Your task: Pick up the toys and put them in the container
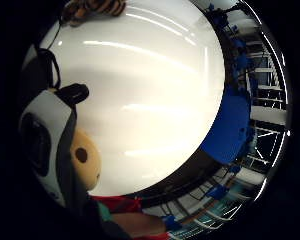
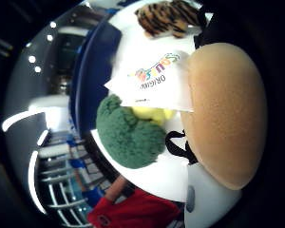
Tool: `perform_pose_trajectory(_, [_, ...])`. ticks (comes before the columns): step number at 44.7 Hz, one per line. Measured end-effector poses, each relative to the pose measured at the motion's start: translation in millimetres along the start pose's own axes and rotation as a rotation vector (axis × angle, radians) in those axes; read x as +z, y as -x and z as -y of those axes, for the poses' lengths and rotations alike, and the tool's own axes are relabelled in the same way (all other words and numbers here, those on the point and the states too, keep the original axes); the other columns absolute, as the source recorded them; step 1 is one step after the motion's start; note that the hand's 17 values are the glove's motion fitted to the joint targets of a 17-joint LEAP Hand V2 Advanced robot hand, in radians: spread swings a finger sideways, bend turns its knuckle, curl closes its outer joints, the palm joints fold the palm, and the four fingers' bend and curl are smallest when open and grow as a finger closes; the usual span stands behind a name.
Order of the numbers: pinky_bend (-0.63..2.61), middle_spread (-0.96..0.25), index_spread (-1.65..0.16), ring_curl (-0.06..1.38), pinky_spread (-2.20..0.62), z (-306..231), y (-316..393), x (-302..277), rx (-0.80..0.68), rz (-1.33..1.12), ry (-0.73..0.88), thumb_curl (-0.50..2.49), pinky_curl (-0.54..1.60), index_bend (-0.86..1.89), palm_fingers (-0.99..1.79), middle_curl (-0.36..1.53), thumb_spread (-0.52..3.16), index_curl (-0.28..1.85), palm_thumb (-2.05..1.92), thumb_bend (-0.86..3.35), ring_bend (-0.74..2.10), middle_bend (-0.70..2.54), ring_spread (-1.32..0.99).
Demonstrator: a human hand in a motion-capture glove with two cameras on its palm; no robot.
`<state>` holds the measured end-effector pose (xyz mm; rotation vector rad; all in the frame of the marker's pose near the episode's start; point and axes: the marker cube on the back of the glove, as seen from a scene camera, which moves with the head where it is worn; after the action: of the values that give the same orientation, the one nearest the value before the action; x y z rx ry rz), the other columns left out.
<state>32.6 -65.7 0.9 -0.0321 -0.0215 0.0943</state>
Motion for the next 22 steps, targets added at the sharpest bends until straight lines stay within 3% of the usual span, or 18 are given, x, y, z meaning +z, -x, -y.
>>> perform_pose_trajectory(22, [1.01, -0.48, -0.44, 0.49, -0.43, 58, 93, -62, -0.048, -0.090, -0.009, 0.83, 0.43, 0.20, 0.96, 0.59, 0.60, 0.38, 0.70, 0.11, 1.04, 0.63, -0.53])
